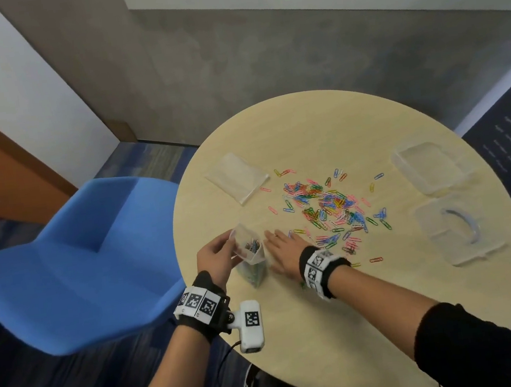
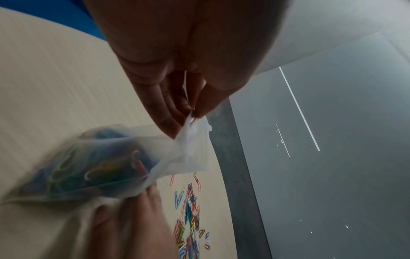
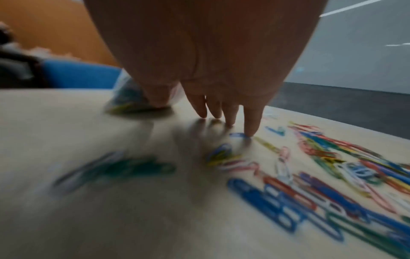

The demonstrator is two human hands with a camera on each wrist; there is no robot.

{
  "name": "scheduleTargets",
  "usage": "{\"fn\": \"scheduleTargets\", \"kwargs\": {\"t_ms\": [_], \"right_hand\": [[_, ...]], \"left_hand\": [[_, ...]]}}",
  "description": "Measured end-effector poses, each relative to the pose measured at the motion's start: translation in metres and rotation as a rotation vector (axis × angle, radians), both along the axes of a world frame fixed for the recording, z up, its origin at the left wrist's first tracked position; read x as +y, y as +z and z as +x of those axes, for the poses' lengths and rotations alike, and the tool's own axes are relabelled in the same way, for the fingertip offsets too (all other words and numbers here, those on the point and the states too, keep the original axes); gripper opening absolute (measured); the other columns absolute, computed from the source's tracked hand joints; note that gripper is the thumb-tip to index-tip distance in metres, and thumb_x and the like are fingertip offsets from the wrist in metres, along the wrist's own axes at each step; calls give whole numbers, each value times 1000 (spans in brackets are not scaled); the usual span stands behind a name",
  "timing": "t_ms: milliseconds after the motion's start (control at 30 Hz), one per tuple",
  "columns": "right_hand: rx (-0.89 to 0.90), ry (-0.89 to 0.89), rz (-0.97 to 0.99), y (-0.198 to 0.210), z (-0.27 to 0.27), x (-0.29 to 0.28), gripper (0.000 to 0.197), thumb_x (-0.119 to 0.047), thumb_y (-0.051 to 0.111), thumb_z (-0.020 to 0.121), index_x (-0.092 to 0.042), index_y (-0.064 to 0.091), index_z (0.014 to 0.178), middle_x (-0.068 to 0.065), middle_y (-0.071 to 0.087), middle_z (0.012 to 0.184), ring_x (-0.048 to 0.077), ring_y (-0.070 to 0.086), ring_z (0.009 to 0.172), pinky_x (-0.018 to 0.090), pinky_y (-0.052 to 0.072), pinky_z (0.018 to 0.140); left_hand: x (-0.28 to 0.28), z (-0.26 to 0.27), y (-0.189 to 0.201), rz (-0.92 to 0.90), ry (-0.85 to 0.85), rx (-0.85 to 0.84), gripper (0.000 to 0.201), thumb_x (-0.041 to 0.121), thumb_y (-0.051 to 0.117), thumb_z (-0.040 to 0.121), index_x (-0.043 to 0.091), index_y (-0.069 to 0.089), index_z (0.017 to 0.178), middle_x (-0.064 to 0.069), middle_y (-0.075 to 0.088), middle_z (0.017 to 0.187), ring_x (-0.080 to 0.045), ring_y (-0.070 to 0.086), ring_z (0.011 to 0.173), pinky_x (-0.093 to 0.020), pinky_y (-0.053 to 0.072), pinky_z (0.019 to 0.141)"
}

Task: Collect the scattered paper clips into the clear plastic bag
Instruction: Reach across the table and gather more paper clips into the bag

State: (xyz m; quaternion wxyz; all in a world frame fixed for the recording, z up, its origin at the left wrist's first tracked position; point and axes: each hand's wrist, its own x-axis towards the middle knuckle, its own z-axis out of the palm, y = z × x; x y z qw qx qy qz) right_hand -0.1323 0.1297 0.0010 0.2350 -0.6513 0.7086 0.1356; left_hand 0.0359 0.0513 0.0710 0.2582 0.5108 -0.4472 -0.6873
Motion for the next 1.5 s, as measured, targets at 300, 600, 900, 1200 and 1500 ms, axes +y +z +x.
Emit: {"fn": "scheduleTargets", "kwargs": {"t_ms": [300, 600, 900, 1200, 1500], "right_hand": [[233, 127, -38, -12, -21, 74, 55, -51, 11, 99, -39, -10, 149, 0, -21, 154, 36, -24, 140, 68, -15, 107], [120, -139, -124, -4, -52, 77, 44, 0, 41, 94, -9, 42, 137, 14, 38, 143, 32, 38, 129, 42, 46, 95], [-470, -1145, -557, 31, -89, 73, 28, -13, 73, 82, -6, 71, 110, 6, 72, 103, 14, 67, 89, 23, 53, 85], [-1031, -1020, -487, 76, -27, 35, 21, -10, 73, 82, -4, 73, 102, 7, 73, 94, 18, 71, 83, 25, 59, 74], [-512, -704, -380, 74, -9, 17, 30, -5, 58, 88, -13, 70, 114, 9, 71, 109, 22, 65, 100, 29, 50, 95]], "left_hand": [[-2, -2, -8, 68, 58, 32, 21, 7, 54, 96, 6, 68, 112, -9, 70, 97, -23, 69, 85, -30, 58, 73], [8, -25, -9, 101, 25, 19, 18, 6, 58, 93, 8, 70, 106, -11, 72, 92, -24, 70, 80, -29, 59, 68], [35, -58, -11, 42, -146, -43, 21, 23, 63, 92, 12, 69, 109, -13, 62, 70, -23, 57, 69, -36, 58, 79], [40, -74, -5, 3, -234, -79, 20, 13, 59, 94, 8, 70, 110, -11, 70, 80, -21, 65, 68, -27, 56, 64], [32, -66, -5, 14, -191, -67, 18, 6, 58, 93, 6, 70, 106, -9, 72, 83, -19, 69, 73, -29, 59, 69]]}}
